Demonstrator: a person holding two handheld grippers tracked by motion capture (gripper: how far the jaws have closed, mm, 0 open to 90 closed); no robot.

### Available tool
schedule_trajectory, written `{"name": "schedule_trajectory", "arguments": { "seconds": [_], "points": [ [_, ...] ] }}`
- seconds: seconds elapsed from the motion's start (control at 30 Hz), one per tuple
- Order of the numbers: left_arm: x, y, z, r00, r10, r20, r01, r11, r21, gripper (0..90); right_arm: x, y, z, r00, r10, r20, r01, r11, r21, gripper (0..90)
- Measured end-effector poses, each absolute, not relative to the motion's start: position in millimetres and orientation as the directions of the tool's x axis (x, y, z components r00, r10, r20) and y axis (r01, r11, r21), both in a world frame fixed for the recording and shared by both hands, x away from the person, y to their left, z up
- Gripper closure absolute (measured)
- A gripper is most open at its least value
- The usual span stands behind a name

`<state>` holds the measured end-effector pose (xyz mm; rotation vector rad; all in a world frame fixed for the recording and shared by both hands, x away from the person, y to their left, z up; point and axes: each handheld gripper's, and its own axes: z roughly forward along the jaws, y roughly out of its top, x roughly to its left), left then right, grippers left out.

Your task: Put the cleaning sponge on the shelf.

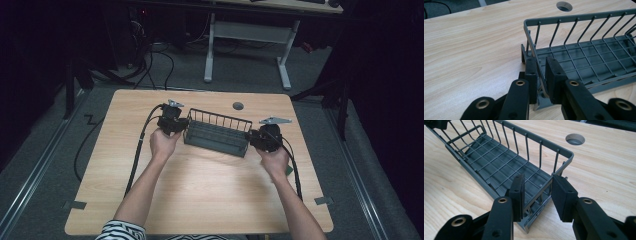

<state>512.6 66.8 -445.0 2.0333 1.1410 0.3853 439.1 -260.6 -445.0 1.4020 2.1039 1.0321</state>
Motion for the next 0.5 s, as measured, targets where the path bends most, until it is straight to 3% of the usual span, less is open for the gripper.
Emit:
{"name": "schedule_trajectory", "arguments": {
  "seconds": [0.5],
  "points": [
    [484, 75, -445, 0.574, 0.812, -0.106, 0.593, -0.323, 0.737, 80.0, 411, -259, -443, -0.450, 0.891, 0.053, 0.591, 0.253, 0.766, 65.5]
  ]
}}
